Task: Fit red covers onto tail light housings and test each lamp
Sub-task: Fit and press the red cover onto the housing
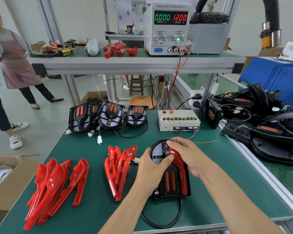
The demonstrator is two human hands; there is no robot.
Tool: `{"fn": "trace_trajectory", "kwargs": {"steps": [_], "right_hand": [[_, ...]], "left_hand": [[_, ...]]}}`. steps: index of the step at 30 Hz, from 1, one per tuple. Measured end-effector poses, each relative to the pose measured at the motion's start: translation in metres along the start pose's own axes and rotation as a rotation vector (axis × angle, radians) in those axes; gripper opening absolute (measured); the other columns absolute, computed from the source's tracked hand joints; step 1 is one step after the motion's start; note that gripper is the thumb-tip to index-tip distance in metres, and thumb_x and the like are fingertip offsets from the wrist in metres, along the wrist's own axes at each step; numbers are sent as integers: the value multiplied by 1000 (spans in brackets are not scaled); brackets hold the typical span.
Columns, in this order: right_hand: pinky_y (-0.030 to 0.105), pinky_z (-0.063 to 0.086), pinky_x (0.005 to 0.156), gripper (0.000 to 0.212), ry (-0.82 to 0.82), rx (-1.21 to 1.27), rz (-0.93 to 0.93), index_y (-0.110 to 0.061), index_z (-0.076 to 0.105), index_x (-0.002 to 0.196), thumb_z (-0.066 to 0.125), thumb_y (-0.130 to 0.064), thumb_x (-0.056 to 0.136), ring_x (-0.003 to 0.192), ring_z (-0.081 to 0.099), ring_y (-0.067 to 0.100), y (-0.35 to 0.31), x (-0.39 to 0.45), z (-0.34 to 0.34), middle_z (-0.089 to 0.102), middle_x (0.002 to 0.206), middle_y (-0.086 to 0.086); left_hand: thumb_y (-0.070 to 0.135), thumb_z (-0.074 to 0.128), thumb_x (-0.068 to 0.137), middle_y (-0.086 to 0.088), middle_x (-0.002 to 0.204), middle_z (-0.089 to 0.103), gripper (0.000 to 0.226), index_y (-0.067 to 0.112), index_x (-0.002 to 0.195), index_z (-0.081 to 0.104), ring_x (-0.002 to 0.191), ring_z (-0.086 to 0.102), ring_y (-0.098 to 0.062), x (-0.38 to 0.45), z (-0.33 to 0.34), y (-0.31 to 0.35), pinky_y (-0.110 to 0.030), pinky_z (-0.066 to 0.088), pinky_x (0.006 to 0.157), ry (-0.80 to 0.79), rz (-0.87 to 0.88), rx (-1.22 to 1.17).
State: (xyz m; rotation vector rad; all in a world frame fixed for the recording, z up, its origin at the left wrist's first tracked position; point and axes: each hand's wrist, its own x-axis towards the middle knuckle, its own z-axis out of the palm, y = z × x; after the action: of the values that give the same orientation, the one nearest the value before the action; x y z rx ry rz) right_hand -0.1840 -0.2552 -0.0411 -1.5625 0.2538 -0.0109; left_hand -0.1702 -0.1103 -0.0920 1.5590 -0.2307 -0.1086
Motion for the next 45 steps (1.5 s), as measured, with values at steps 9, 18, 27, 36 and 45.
{"fn": "trace_trajectory", "kwargs": {"steps": [9, 18, 27, 36, 45], "right_hand": [[27, 54, 67, 12, 20, 30, 14, -17, 72, 91, 64, -21, 98, 75, 67, 15, -1, -2, 1, 75, 87, 6], [28, 54, 64, 12, 12, 70, 64, -16, 74, 87, 70, -25, 94, 73, 65, 19, -5, -5, -1, 73, 85, 8], [31, 55, 72, 12, 10, 42, 8, -15, 73, 92, 64, -17, 98, 78, 67, 18, -3, -4, 1, 75, 88, 7], [29, 55, 63, 3, -49, 168, 139, -13, 69, 96, 66, -15, 97, 70, 64, 21, -7, -2, -1, 71, 84, 9], [34, 55, 96, 27, -57, 39, -11, -16, 73, 114, 59, -36, 102, 108, 71, 20, 7, -7, -7, 77, 112, 4]], "left_hand": [[32, 88, 76, 18, 91, 75, 32, 29, 101, 68, 78, 69, 3, 1, -1, 1, -10, 49, 67, -22, 0, -10], [35, 88, 75, 16, 91, 74, 33, 29, 100, 67, 79, 69, 0, -2, 0, 3, -12, 50, 67, -21, -2, -4], [30, 88, 78, 16, 88, 74, 31, 28, 99, 67, 75, 68, 1, -1, 1, 2, -11, 48, 65, -22, -13, -1], [31, 88, 77, 9, 94, 76, 34, 26, 103, 67, 84, 71, -6, -1, -3, 2, -20, 55, 74, -45, -23, -21], [49, 85, 66, 9, 93, 76, 45, 27, 101, 67, 85, 73, -11, 1, -3, 4, -21, 58, 74, -48, -39, -16]]}}
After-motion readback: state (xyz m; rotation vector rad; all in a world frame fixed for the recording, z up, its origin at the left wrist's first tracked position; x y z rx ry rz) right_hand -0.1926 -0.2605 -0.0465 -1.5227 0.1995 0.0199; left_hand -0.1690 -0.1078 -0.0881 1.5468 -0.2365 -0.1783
